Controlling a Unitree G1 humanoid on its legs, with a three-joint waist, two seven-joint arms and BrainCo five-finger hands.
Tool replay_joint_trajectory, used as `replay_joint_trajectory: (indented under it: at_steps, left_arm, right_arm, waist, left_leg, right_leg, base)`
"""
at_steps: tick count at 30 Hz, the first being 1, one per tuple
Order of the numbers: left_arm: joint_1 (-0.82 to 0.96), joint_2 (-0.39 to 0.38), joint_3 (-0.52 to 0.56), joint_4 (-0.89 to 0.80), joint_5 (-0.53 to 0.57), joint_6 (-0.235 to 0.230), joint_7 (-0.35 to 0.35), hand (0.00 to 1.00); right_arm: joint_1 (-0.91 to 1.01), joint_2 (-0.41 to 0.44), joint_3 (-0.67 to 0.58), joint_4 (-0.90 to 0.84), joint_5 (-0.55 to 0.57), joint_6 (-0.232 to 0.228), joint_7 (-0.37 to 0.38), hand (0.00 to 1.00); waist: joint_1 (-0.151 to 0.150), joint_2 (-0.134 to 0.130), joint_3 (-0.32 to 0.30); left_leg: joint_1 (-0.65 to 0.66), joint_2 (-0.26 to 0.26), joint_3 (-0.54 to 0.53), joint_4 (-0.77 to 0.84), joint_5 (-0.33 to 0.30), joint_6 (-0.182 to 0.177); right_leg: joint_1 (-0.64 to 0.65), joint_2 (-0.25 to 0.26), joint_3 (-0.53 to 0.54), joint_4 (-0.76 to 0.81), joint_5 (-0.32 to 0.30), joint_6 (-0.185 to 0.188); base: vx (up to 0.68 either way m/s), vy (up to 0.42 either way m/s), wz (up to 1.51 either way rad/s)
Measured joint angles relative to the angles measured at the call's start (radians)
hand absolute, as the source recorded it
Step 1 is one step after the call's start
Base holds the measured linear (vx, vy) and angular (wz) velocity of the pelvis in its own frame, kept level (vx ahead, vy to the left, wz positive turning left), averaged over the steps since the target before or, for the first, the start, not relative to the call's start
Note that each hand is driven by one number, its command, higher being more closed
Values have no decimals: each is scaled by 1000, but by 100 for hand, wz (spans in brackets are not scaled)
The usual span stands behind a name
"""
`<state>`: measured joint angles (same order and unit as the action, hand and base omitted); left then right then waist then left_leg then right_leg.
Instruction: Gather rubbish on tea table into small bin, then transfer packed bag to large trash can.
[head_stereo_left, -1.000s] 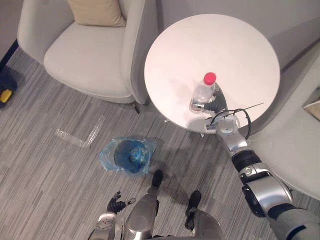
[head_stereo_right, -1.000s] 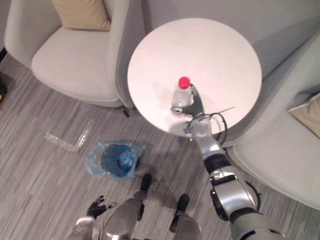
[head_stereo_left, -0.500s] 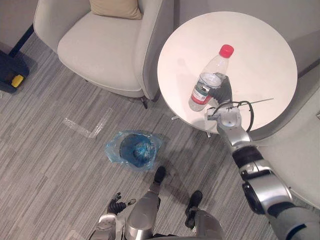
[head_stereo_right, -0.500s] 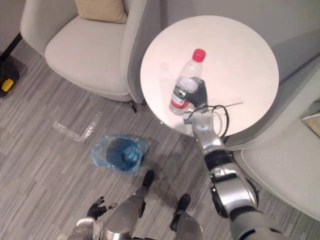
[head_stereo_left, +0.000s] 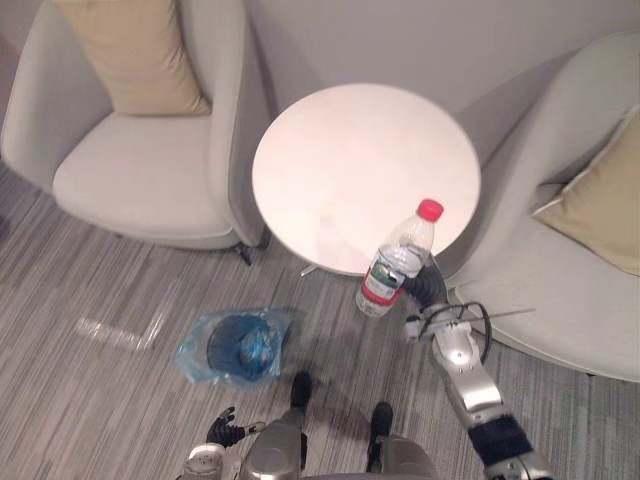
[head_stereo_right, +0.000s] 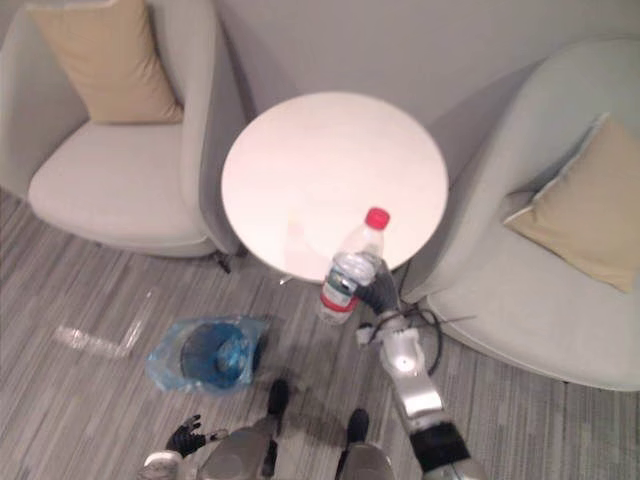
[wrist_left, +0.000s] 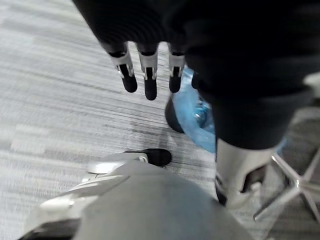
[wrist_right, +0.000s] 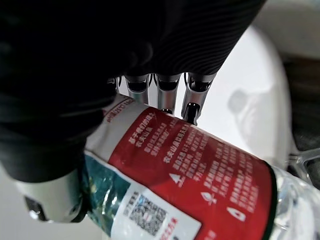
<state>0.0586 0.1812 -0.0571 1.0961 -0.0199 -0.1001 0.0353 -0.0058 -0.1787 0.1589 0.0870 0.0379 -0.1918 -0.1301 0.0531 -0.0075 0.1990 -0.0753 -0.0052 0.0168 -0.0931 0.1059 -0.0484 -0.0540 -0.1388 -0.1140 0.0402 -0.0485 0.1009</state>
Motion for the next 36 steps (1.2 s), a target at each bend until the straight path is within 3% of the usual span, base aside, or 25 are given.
replay_joint_trajectory:
  at_steps: [6, 12, 13, 15, 17, 19, 23, 24, 25, 26, 27, 28, 29, 30, 31, 32, 33, 34, 35, 36]
  left_arm:
    - [11, 1, -4, 25, 1, 1, -2, 0]
    - [10, 10, -39, 14, 17, 1, -8, 0]
    - [8, 10, -37, 13, 18, 1, -12, 0]
    - [9, 14, -36, 7, 17, 0, -16, 0]
    - [7, 12, -36, -10, 17, 1, -15, 0]
    - [3, -8, -36, -22, 13, 0, -10, 0]
    - [1, -20, -37, -27, -2, 0, -3, 0]
    - [3, -28, -37, -25, -1, 1, 1, 0]
    - [2, -21, -37, -23, 3, 4, 1, 0]
    - [0, -15, -38, -24, 9, 6, 1, 0]
    - [-7, -5, -38, -25, 17, 6, 2, 0]
    - [-5, -4, -38, -26, 19, 6, 2, 0]
    - [-4, -7, -38, -26, 19, 7, 3, 0]
    - [7, -11, -39, -27, 23, 8, 4, 0]
    - [8, -13, -39, -26, 28, 8, 4, 0]
    - [7, -19, -41, -25, 42, 14, 4, 0]
    - [3, -21, -44, -25, 49, 19, 4, 0]
    - [1, -19, -45, -25, 50, 20, 4, 0]
    - [2, -3, -51, -25, 57, 20, 4, 0]
    - [10, 1, -51, -24, 58, 22, 4, 0]
  right_arm:
    - [74, 17, 0, -1, -43, 1, 22, 100]
    - [73, 20, -12, -1, -106, 2, 17, 100]
    - [68, 21, -20, -1, -119, 4, 10, 100]
    - [67, 22, -21, -1, -128, 5, 3, 100]
    - [53, 19, -17, -1, -142, 5, -4, 100]
    - [16, 14, -18, 16, -148, 5, -15, 100]
    - [10, 16, -20, 49, -149, 9, -30, 100]
    - [17, 13, -29, 50, -149, 17, -32, 100]
    - [29, 19, -45, 48, -148, 23, -38, 100]
    - [34, 20, -53, 46, -148, 24, -40, 100]
    - [49, 16, -84, 47, -148, 25, -45, 100]
    - [61, 14, -117, 47, -148, 27, -48, 100]
    - [66, 13, -126, 47, -148, 30, -50, 100]
    - [74, 11, -141, 47, -148, 37, -58, 100]
    - [75, 11, -144, 47, -148, 37, -59, 100]
    - [79, 12, -150, 47, -147, 39, -64, 100]
    - [80, 14, -153, 48, -147, 44, -65, 100]
    - [81, 24, -154, 50, -147, 44, -65, 100]
    - [88, 48, -146, 52, -147, 46, -62, 100]
    - [92, 65, -138, 53, -148, 46, -60, 100]
  waist:
    - [-20, -1, -36]
    - [-29, 4, -49]
    - [-27, 8, -51]
    - [-26, -2, -57]
    - [-10, -7, -68]
    - [4, 45, -63]
    - [4, 71, -45]
    - [2, 82, -43]
    - [-5, 77, -41]
    - [-10, 67, -40]
    - [-20, 41, -34]
    - [-23, 39, -38]
    - [-26, 41, -39]
    - [-42, 53, -47]
    - [-45, 59, -50]
    - [-50, 78, -61]
    - [-50, 83, -64]
    - [-50, 74, -60]
    - [-44, 45, -59]
    - [-41, 32, -68]
  left_leg:
    - [44, 8, 92, 16, -36, -5]
    - [-23, 5, 82, 144, -79, 11]
    - [-48, 15, 79, 153, -72, 16]
    - [-70, 5, 52, 171, -63, 13]
    - [-106, 5, 26, 191, -57, 2]
    - [-158, 54, -19, 201, -30, -28]
    - [-159, 83, -71, 168, 23, -60]
    - [-128, 87, -80, 92, 37, -71]
    - [-128, 83, -32, 65, -38, -45]
    - [-135, 77, -1, 79, -52, -24]
    - [-159, 63, 95, 190, -52, 19]
    - [-169, 59, 157, 336, -67, 29]
    - [-163, 64, 175, 380, -84, 24]
    - [-120, 90, 211, 413, -159, 8]
    - [-108, 99, 220, 407, -177, 2]
    - [-59, 120, 227, 330, -206, -25]
    - [-31, 116, 227, 235, -217, -22]
    - [-23, 109, 224, 214, -212, -21]
    - [-12, 90, 217, 195, -199, -13]
    - [-3, 78, 213, 192, -198, -11]
  right_leg:
    - [-6, 5, 89, 14, 11, 4]
    - [-53, -4, 105, 135, -32, 10]
    - [-71, 0, 117, 181, -66, 30]
    - [-95, 1, 133, 314, -151, 36]
    - [-82, 4, 127, 255, -168, -1]
    - [-56, 57, 69, 142, -92, -34]
    - [-51, 99, 15, 157, -79, -56]
    - [-54, 95, -16, 167, -81, -73]
    - [-55, 66, -51, 149, -83, -92]
    - [-58, 52, -66, 142, -84, -98]
    - [-75, 0, -94, 141, -66, -99]
    - [-83, -37, -121, 144, -50, -85]
    - [-84, -46, -130, 143, -44, -76]
    - [-83, -54, -151, 126, -31, -65]
    - [-83, -52, -160, 119, -26, -62]
    - [-82, -37, -180, 100, -10, -46]
    - [-69, -20, -196, 61, 17, -30]
    - [-59, -21, -201, 44, 26, -26]
    - [-24, -25, -204, -8, 58, -15]
    - [-2, -31, -205, -34, 69, -7]
  base:
    - [-46, 26, -47]
    - [-24, -5, 5]
    - [-17, -7, 35]
    - [-22, -63, 56]
    - [-85, -120, 41]
    - [-147, -124, 33]
    - [-126, -114, 40]
    - [-177, -68, 57]
    - [-216, -58, 69]
    - [-213, -12, 86]
    - [-164, 7, 79]
    - [-145, 3, 72]
    - [-100, 33, 72]
    - [-74, 67, 50]
    - [-74, 134, 65]
    - [-33, 199, 57]
    - [-19, 165, 57]
    - [-22, 172, 47]
    - [-23, 103, 31]
    - [-26, 151, 27]
